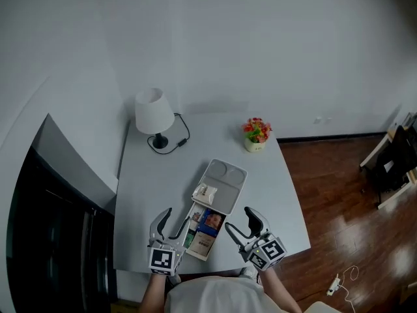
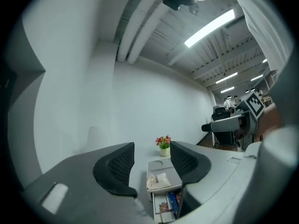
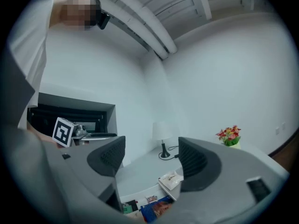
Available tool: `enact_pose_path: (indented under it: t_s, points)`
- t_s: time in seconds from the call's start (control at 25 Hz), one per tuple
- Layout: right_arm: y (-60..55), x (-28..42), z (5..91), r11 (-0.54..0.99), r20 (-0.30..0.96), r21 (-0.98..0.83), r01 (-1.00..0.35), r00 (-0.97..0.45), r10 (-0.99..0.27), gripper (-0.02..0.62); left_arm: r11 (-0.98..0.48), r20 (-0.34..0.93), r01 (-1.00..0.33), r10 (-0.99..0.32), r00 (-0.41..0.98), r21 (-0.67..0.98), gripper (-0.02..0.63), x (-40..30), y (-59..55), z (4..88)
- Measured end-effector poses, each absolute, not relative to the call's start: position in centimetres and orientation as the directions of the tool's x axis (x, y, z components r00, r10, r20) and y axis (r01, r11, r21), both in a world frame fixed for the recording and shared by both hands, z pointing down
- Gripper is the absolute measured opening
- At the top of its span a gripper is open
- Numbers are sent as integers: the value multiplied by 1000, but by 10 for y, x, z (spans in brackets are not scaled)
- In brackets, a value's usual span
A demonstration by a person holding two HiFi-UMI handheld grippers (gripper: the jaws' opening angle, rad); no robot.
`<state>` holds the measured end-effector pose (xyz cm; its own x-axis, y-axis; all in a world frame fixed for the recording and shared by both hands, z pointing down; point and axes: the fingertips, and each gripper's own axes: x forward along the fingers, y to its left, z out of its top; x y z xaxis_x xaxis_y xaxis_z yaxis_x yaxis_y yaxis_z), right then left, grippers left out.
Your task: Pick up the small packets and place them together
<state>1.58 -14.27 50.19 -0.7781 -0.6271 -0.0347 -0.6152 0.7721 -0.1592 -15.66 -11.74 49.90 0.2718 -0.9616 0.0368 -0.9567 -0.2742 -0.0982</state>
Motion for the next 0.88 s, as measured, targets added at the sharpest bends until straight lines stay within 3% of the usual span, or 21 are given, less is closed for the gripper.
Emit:
enact_pose_path:
  t_s: [0.4,0.68,0.88]
  points:
    - [-131,12,511,784,-11,-147,-603,-792,-611,354,-297,73,-954,-951,300,41,224,-160,-90,525]
    - [-123,28,522,752,8,-171,-636,-764,-645,354,-338,336,-940,-881,333,46,225,-159,-102,598]
    - [-115,41,531,728,28,-192,-659,-745,-667,354,-544,571,-839,-682,458,24,233,-131,-97,664]
